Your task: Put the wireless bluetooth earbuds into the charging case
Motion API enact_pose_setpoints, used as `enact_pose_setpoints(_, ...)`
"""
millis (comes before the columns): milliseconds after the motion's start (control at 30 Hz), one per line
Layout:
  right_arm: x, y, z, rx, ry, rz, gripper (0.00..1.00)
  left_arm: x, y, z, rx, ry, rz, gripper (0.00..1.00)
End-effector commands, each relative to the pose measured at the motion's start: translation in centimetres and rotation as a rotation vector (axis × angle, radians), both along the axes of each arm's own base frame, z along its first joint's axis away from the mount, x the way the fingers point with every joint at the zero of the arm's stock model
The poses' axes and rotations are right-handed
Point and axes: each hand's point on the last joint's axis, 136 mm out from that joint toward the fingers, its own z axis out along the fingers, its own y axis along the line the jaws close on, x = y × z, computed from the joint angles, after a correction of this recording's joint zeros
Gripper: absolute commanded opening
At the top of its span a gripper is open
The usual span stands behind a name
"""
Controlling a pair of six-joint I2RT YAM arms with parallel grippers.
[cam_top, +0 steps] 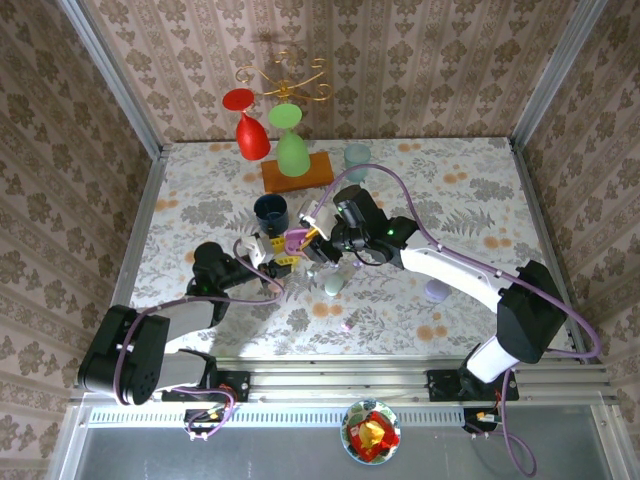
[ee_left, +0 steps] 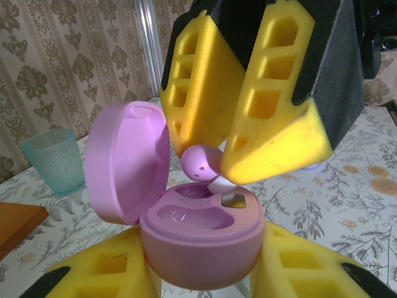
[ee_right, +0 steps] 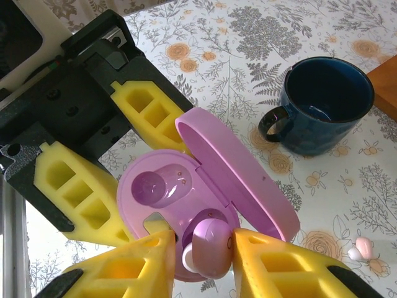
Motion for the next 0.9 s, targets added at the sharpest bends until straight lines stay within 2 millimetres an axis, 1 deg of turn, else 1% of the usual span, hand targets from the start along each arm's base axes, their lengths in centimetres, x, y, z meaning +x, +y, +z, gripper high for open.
enact_pose_setpoints(0, -0.7, 0.2, 1.6, 0.062, 0.014, 0.022, 0.32, -0.4, -0.2, 1.0, -0.023, -0.038, -0.026, 0.27)
enact_pose_setpoints(133, -0.7, 0.2, 2.1, 0.095, 0.028, 0.025, 0.34, -0.5, -0.2, 1.0, -0.023, -0.038, -0.026, 0.27)
enact_pose_setpoints(233, -0.7, 0.1, 2.2, 0.106, 0.041, 0.025, 0.32, -0.5, -0.2, 0.9, -0.022, -0.038, -0.026, 0.27)
enact_pose_setpoints(367, -0.6, 0.2, 1.9, 0.108, 0.058, 0.028, 0.26, -0.5, -0.2, 1.0, -0.025, -0.042, -0.028, 0.27)
enact_pose_setpoints(567, -0.2, 0.2, 1.0, 0.077, 0.068, 0.016, 0.24, -0.6, -0.2, 1.2, -0.028, -0.044, -0.03, 0.27)
enact_pose_setpoints(667, 0.1, 0.1, 0.8, 0.061, 0.064, 0.0, 0.25, -0.6, -0.2, 1.3, -0.03, -0.048, -0.032, 0.27)
enact_pose_setpoints(767, 0.5, 0.0, 0.9, 0.065, 0.06, -0.025, 0.3, -0.6, -0.2, 1.3, -0.03, -0.049, -0.032, 0.27)
enact_pose_setpoints(867, 0.7, -0.1, 1.0, 0.07, 0.061, -0.038, 0.3, -0.7, -0.2, 1.4, -0.032, -0.052, -0.034, 0.27)
